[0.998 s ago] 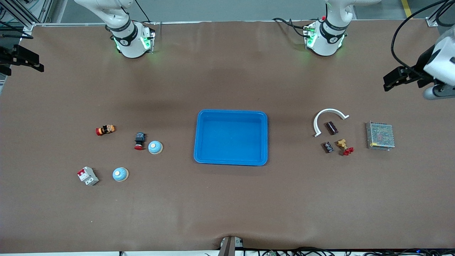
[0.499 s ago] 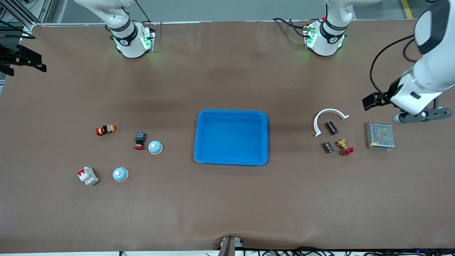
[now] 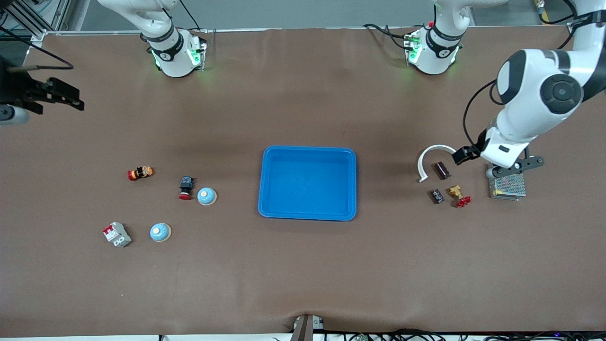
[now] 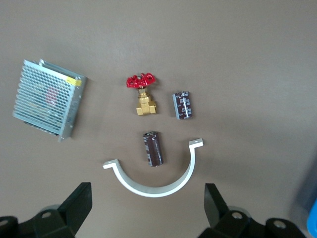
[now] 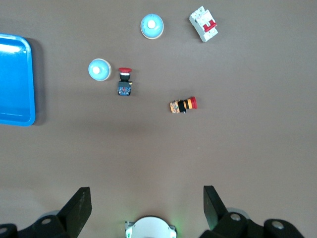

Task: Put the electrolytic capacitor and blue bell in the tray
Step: 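Reach the left gripper toward the dark capacitors while the right gripper moves out, then grasp a capacitor with the left gripper while the right gripper reaches a bell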

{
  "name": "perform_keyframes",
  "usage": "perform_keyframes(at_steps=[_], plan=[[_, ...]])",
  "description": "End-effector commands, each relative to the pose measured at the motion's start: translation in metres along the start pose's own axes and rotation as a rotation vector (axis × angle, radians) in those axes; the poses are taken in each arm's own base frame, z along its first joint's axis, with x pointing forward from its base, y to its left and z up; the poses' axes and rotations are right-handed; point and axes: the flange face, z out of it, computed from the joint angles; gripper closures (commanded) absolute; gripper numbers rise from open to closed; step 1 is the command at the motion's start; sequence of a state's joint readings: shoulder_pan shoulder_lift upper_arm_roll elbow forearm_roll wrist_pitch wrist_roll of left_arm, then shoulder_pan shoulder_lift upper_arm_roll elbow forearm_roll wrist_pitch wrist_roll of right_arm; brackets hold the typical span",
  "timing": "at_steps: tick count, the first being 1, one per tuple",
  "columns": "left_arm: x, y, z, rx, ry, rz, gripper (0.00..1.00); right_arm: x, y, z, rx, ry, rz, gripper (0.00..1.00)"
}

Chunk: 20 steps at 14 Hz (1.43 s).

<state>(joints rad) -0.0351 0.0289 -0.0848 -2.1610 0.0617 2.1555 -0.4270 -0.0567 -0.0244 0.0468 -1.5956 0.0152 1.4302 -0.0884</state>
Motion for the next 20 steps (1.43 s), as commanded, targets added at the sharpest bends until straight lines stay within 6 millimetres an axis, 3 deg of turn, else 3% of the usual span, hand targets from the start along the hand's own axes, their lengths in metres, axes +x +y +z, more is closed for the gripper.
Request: perform_keyframes(at_steps=[1, 4, 7, 11, 14, 17, 20], plan=[[-0.025, -0.01, 0.041, -0.016, 0.055, -0.032, 0.0, 0.016, -0.004, 0.034, 0.007, 0.02, 0.011, 0.0], [-0.026, -0.024, 0.085, -0.024, 0.041, -0.1, 0.0, 0.037, -0.006, 0.065, 0.007, 0.029, 0.003, 0.0], [-0.024, -0.02, 0.114, -0.029, 0.025, -0.17, 0.22, 0.071, 0.004, 0.107, 0.012, 0.029, 0.008, 0.0], [-0.022, -0.018, 0.151, -0.034, 0.006, -0.209, 0.25, 0.099, 0.006, 0.148, 0.015, 0.036, 0.007, 0.0], [-0.023, -0.014, 0.172, -0.04, 0.0, -0.257, 0.28, 0.122, 0.006, 0.184, 0.025, 0.048, 0.009, 0.0], [-0.023, -0.015, 0.186, -0.044, -0.002, -0.261, 0.33, 0.135, -0.005, 0.202, 0.059, 0.07, 0.005, 0.0], [-0.023, -0.016, 0.195, -0.041, -0.013, -0.264, 0.43, 0.148, -0.001, 0.22, 0.058, 0.096, 0.006, 0.0]])
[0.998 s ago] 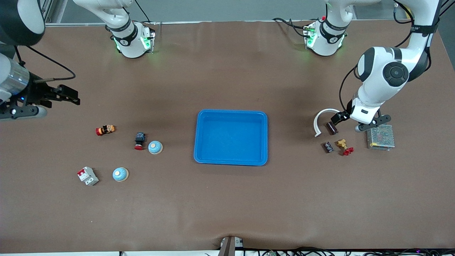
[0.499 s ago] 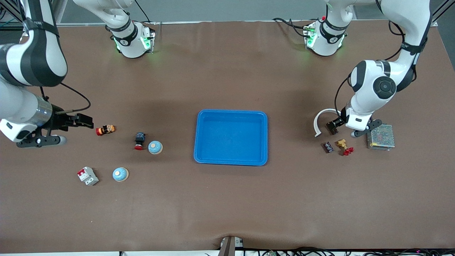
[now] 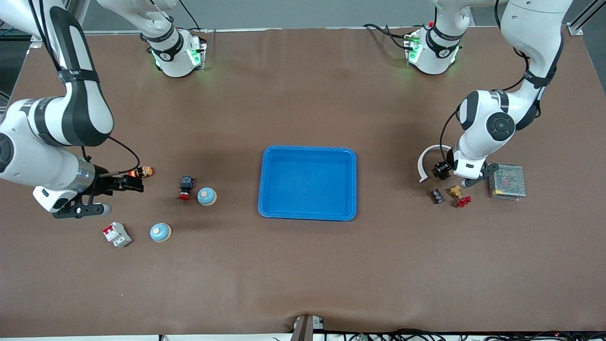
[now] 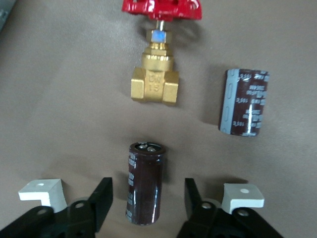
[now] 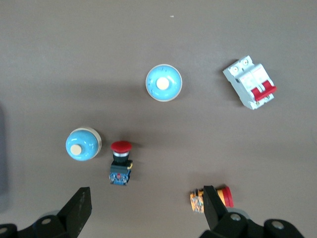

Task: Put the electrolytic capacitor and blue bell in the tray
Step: 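Grasp a capacitor with the left gripper while the right gripper reaches a bell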

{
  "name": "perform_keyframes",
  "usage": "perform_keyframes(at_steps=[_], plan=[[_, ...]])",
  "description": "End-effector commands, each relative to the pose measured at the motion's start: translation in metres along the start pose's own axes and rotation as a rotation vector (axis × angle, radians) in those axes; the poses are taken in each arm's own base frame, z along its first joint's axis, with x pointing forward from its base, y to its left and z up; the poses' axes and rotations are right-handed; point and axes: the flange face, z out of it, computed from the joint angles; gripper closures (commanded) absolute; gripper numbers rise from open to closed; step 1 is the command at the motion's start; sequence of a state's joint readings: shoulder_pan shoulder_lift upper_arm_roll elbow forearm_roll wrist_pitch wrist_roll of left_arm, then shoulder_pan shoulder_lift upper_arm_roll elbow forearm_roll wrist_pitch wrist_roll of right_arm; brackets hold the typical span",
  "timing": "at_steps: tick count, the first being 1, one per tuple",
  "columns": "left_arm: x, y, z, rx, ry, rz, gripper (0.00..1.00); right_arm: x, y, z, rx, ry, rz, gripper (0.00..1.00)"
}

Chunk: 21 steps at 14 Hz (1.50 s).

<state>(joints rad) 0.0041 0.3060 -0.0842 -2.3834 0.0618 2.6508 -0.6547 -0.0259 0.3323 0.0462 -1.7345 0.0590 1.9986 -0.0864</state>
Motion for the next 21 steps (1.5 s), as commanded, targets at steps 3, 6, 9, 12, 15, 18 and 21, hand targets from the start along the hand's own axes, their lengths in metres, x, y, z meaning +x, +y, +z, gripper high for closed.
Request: perform_keyframes(at_steps=[3, 6, 9, 12, 15, 18, 21], plan=[[0.003, 0.001, 0.009, -0.004, 0.011, -0.014, 0.84, 0.019, 0.003, 0.024, 0.011, 0.046, 0.011, 0.0], [0.006, 0.001, -0.002, -0.012, 0.026, -0.014, 1.0, 0.03, 0.0, 0.045, 0.009, 0.07, 0.007, 0.0], [0.007, 0.01, -0.032, -0.02, 0.053, 0.007, 1.0, 0.042, -0.001, 0.062, 0.011, 0.07, 0.003, 0.0], [0.009, 0.038, -0.068, -0.035, 0.077, 0.051, 1.0, 0.052, -0.002, 0.084, 0.014, 0.05, 0.001, 0.0], [0.01, 0.079, -0.108, -0.019, 0.051, 0.099, 1.0, 0.059, -0.006, 0.101, 0.008, 0.043, -0.014, 0.0], [0.004, 0.122, -0.142, -0.039, 0.054, 0.154, 1.0, 0.065, -0.005, 0.116, 0.002, 0.078, -0.098, 0.0], [-0.007, 0.158, -0.151, -0.066, 0.055, 0.137, 1.0, 0.067, -0.004, 0.121, -0.008, 0.091, -0.148, 0.0]])
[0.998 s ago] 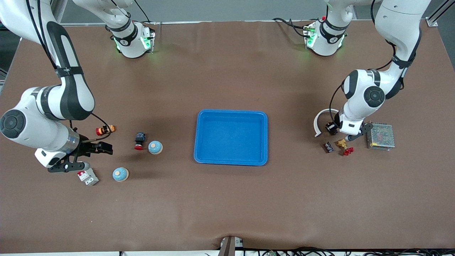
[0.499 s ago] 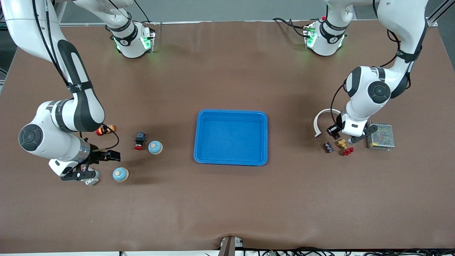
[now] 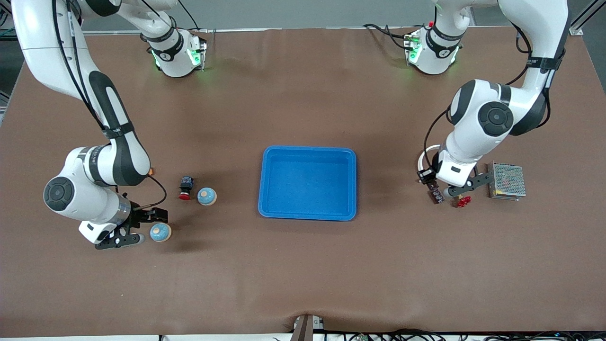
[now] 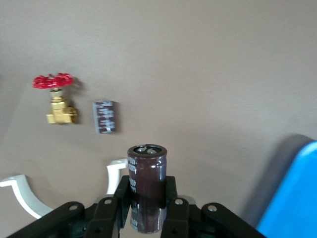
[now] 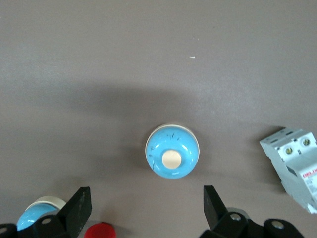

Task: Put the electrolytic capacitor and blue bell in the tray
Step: 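Grasp a capacitor with the left gripper while the right gripper reaches a bell, then open the left gripper over the tray while the right gripper grasps the bell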

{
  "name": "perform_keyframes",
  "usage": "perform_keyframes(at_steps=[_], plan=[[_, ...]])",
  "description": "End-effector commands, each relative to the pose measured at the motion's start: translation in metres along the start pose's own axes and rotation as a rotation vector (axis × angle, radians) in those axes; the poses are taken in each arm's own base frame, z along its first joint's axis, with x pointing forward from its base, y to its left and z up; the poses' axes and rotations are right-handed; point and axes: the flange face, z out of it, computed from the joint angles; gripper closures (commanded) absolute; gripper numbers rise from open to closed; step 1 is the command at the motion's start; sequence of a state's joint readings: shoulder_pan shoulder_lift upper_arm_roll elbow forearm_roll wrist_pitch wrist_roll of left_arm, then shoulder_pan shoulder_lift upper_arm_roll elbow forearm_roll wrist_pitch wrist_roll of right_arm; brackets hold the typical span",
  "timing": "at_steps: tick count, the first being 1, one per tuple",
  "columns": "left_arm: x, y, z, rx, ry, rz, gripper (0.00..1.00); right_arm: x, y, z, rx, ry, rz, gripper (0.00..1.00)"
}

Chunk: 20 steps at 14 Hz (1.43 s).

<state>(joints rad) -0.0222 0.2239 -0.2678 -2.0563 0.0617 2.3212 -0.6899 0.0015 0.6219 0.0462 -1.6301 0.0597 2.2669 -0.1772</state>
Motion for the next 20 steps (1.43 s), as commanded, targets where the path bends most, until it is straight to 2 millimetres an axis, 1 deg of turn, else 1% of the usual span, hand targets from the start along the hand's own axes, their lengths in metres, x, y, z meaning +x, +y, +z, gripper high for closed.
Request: perform_keyframes(at_steps=[1, 2, 4, 5, 7, 10, 12, 14, 15, 16, 17, 20], plan=[[0.0, 0.035, 0.002, -0.003, -0.008, -0.04, 1.0, 0.006, 0.001, 0.004, -0.004, 0.004, -0.09, 0.0], [-0.01, 0.049, 0.005, -0.003, -0.013, -0.05, 1.0, 0.008, 0.003, 0.004, -0.006, 0.007, -0.134, 0.0], [-0.027, 0.076, 0.012, -0.006, -0.021, -0.083, 1.0, 0.009, 0.011, 0.013, -0.003, 0.002, -0.168, 0.0], [-0.04, 0.09, 0.013, -0.006, -0.024, -0.093, 1.0, 0.011, 0.013, 0.011, -0.009, 0.013, -0.183, 0.0], [-0.058, 0.107, 0.025, -0.004, -0.035, -0.119, 1.0, 0.015, 0.013, 0.01, -0.037, 0.046, -0.249, 0.0], [-0.078, 0.125, 0.052, 0.005, -0.05, -0.194, 1.0, 0.016, 0.017, 0.022, -0.056, 0.041, -0.316, 0.0], [-0.092, 0.143, 0.061, -0.003, -0.05, -0.259, 1.0, 0.018, 0.019, 0.024, -0.075, 0.056, -0.36, 0.0], [-0.116, 0.16, 0.068, 0.016, -0.04, -0.353, 1.0, 0.02, 0.019, 0.029, -0.092, 0.077, -0.389, 0.0], [-0.124, 0.165, 0.077, 0.036, -0.026, -0.374, 1.0, 0.02, 0.023, 0.032, -0.094, 0.078, -0.394, 0.0], [-0.13, 0.169, 0.08, 0.042, -0.01, -0.396, 1.0, 0.018, 0.027, 0.039, -0.092, 0.077, -0.394, 0.0], [-0.131, 0.175, 0.083, 0.04, -0.005, -0.422, 1.0, 0.017, 0.028, 0.044, -0.094, 0.08, -0.407, 0.0], [-0.142, 0.197, 0.089, 0.03, -0.012, -0.469, 1.0, 0.015, 0.03, 0.049, -0.094, 0.077, -0.435, 0.0]])
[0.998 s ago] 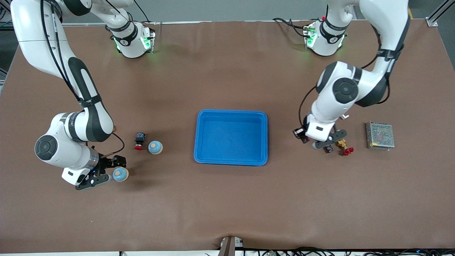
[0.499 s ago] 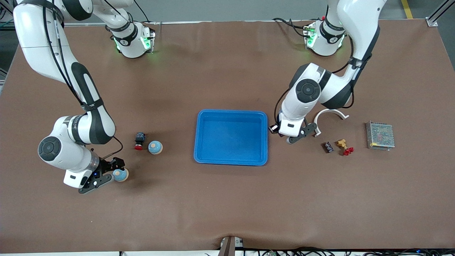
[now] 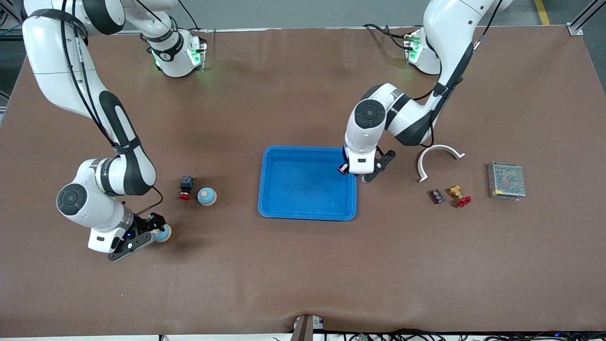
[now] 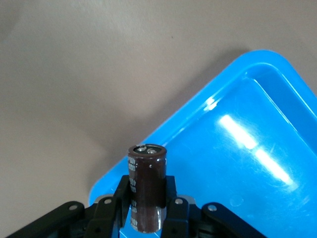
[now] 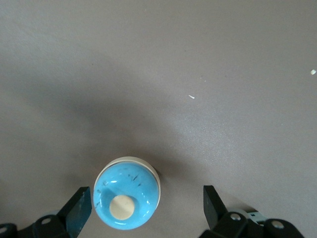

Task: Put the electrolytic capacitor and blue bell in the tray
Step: 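Open the left gripper over the tray while the right gripper grasps the bell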

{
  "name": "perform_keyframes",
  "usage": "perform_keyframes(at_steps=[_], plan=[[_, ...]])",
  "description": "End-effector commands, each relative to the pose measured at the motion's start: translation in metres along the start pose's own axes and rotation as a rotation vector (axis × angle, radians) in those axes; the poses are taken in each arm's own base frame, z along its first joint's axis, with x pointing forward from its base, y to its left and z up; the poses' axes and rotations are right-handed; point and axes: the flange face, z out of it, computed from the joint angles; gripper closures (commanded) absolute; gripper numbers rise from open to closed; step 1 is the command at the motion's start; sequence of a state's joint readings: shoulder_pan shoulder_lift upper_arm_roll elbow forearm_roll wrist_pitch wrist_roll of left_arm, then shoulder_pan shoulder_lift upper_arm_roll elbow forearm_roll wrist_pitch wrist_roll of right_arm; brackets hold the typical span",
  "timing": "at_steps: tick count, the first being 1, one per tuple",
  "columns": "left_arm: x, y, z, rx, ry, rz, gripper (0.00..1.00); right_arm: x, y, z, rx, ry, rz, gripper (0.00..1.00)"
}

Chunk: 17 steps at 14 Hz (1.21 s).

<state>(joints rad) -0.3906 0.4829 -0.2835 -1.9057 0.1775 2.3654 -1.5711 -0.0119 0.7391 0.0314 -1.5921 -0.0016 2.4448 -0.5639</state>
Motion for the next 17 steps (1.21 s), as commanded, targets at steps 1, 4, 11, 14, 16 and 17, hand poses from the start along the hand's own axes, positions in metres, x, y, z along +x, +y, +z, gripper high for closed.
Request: perform_keyframes(at_steps=[1, 4, 11, 14, 16, 17], plan=[[-0.013, 0.022, 0.005, -0.018, 0.006, -0.059, 1.0, -0.004, 0.005, 0.007, -0.003, -0.007, -0.033, 0.0], [-0.025, 0.023, 0.023, 0.001, -0.004, -0.1, 1.0, -0.008, 0.001, 0.012, 0.008, -0.018, -0.026, 0.0], [-0.029, 0.025, 0.056, -0.014, -0.029, -0.183, 1.0, -0.01, -0.009, 0.021, 0.025, -0.031, -0.021, 0.0], [-0.028, 0.026, 0.066, -0.006, -0.035, -0.189, 1.0, -0.01, -0.012, 0.026, 0.031, -0.035, -0.02, 0.0], [-0.023, 0.026, 0.068, -0.005, -0.033, -0.197, 0.56, -0.01, -0.012, 0.026, 0.032, -0.034, -0.021, 0.0], [-0.022, 0.026, 0.066, -0.006, -0.033, -0.199, 0.25, -0.009, -0.015, 0.03, 0.035, -0.036, -0.023, 0.0]])
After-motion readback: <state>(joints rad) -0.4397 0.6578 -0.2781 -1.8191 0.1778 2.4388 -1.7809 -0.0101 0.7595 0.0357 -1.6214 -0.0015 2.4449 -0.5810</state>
